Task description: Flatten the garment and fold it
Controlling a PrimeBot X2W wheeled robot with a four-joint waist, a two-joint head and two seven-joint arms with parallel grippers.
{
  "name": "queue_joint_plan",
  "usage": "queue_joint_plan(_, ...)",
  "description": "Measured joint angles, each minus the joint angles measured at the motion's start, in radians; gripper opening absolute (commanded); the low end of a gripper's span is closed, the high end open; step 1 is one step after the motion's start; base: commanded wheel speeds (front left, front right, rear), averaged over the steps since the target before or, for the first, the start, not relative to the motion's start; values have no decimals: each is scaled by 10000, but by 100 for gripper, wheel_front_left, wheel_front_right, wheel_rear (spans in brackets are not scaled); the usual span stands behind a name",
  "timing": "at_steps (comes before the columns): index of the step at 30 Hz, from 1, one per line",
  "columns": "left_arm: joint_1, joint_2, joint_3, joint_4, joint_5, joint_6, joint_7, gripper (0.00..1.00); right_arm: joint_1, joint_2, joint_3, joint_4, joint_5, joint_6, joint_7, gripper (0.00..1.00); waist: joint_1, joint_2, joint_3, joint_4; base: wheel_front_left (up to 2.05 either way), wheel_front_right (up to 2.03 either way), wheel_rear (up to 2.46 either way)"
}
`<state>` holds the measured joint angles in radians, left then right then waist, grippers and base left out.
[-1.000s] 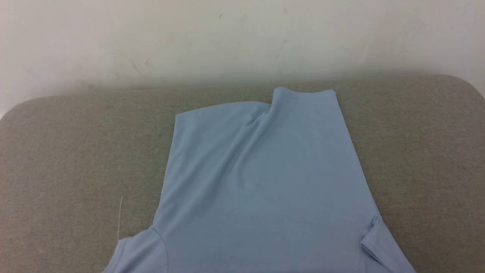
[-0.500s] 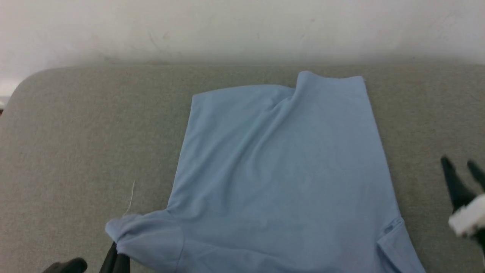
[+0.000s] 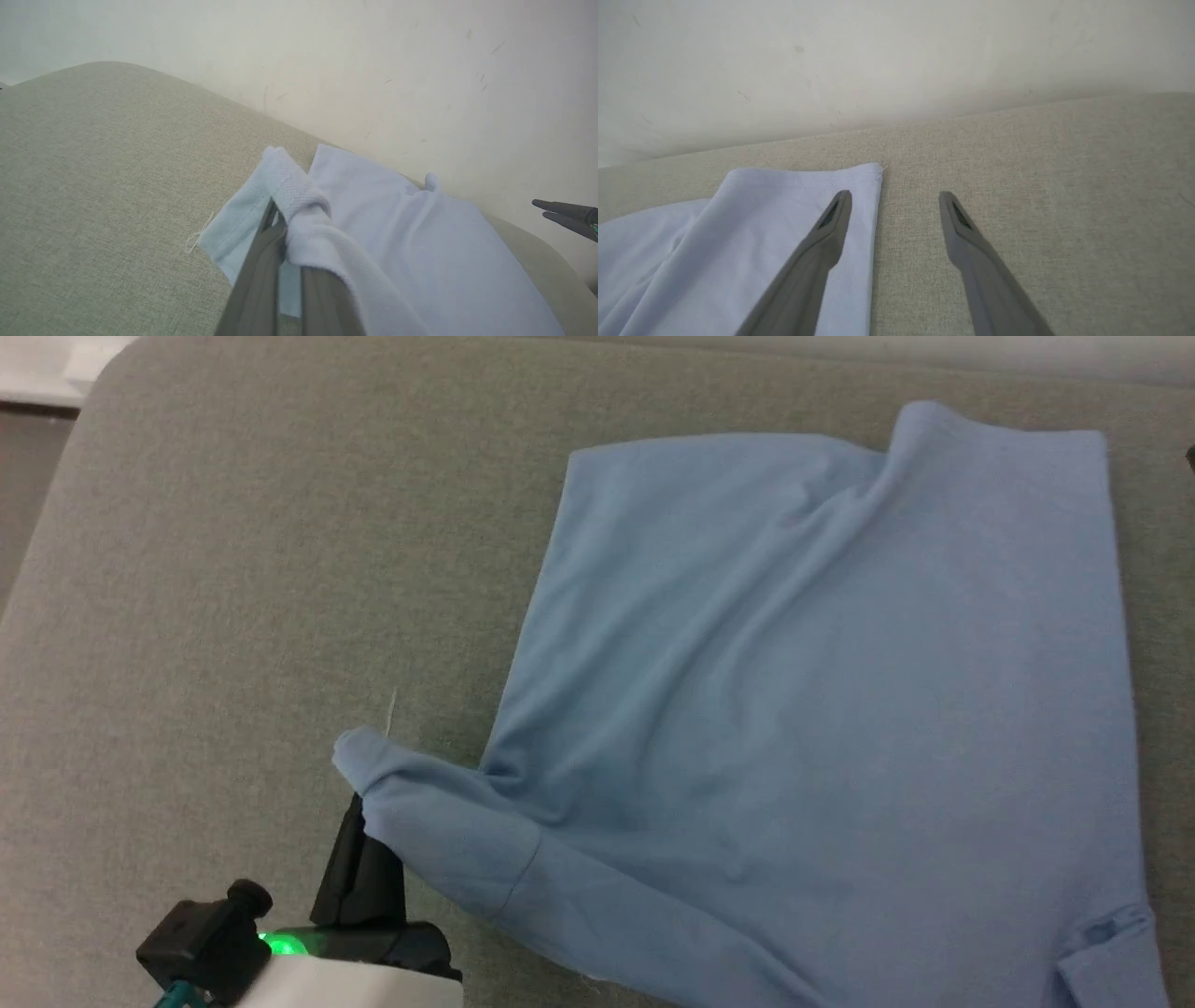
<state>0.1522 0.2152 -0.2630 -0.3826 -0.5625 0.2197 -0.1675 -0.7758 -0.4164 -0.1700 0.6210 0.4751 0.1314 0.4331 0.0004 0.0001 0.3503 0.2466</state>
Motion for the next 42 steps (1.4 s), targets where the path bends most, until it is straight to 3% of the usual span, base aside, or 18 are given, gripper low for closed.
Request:
queue_joint_plan(10,-396,-272,-314,209,94,-182,-362,0,-1911,-686,1085,1996,104,0,2708,100,-4,0,1245,1040,0,0,0)
queue_joint_plan(12,-402,-353,-330,257,-71,-339,-366,0,-2178,-842,1139,2197,146,0,3304,45,-5,0,1390,1173,0,0,0)
queue_joint_plan(13,-414,-349,-351,290,-59,-353,-366,0,-2293,-918,1170,2272,146,0,3576,45,-4,0,1438,1232,0,0,0)
queue_joint_plan(14,-431,-334,-351,330,-23,-351,-364,0,-2372,-995,1216,2313,138,0,3793,13,-5,0,1463,1278,0,0,0)
queue_joint_plan(15,-444,-334,-343,351,-27,-351,-364,0,-2418,-1047,1273,2324,105,-2,3950,0,-5,0,1465,1300,0,0,0)
queue_joint_plan(25,-466,163,-94,529,276,-19,15,0,-1698,-1041,2654,1204,-247,0,3323,0,-2,0,778,1050,0,0,0)
queue_joint_plan(30,-53,414,203,729,247,232,280,0,-795,-1954,3191,-700,167,2,2725,0,-3,0,90,717,0,0,0)
queue_joint_plan(37,881,784,884,1221,-102,477,428,0,2678,-3039,2470,-3517,696,8,2608,0,-5,0,-797,-137,0,0,0)
queue_joint_plan(39,1066,819,1058,1233,-144,604,454,0,4106,-3033,2013,-4265,650,2,2750,0,-5,0,-1021,-455,0,0,0)
queue_joint_plan(42,1431,920,1313,1197,-205,819,535,0,6485,-2504,1273,-5375,621,2,3101,0,-6,0,-1370,-932,0,0,0)
